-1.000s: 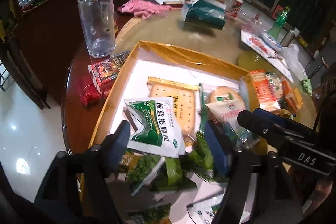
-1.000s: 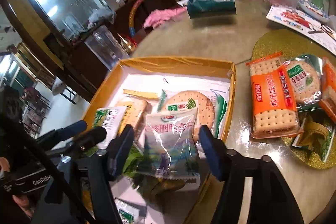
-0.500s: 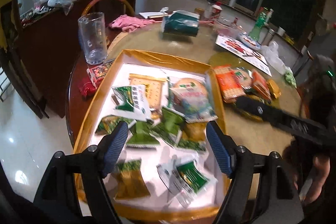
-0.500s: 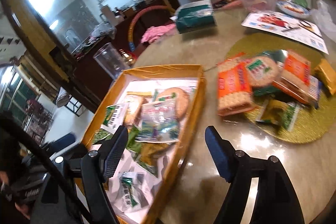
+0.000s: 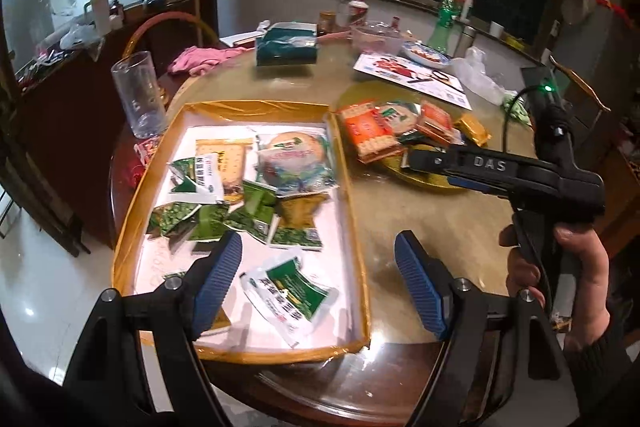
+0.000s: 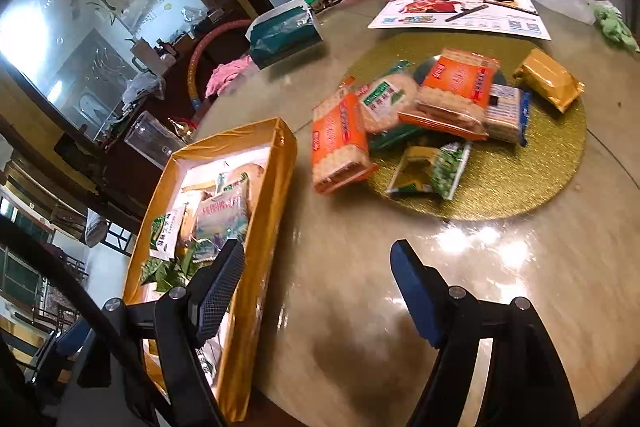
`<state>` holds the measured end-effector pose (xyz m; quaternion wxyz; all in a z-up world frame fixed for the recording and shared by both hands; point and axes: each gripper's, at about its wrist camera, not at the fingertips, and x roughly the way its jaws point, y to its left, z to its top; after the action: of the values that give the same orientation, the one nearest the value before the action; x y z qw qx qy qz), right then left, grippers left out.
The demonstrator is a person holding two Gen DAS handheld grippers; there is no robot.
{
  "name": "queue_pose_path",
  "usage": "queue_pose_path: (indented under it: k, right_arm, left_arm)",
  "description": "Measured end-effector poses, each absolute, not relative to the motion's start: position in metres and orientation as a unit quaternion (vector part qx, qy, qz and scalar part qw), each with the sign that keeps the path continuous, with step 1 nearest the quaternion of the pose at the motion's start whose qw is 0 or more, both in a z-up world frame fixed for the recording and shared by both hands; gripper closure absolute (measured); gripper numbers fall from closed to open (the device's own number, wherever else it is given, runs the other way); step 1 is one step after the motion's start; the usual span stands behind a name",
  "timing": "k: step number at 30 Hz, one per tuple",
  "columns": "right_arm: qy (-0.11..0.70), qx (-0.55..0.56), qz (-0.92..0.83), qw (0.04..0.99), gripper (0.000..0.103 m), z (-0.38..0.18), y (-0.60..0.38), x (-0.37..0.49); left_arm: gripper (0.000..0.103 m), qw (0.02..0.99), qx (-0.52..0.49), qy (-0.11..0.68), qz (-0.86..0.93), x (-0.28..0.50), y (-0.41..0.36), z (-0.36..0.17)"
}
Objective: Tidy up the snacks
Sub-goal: 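Move both open tools back beside the lazy susan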
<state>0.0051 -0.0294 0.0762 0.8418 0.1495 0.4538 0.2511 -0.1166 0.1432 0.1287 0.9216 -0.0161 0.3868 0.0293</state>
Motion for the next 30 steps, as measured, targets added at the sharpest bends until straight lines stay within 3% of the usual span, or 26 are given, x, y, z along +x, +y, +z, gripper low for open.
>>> queue_pose_path:
  k: [30]
  right_arm:
    - [0.463,0.163,0.241,0.837,0.027,0.064,-0.063,-0.001]
  left_arm:
    - [0.024,0.92,0.007,0.392,0.014,-0.116,0.103,0.127]
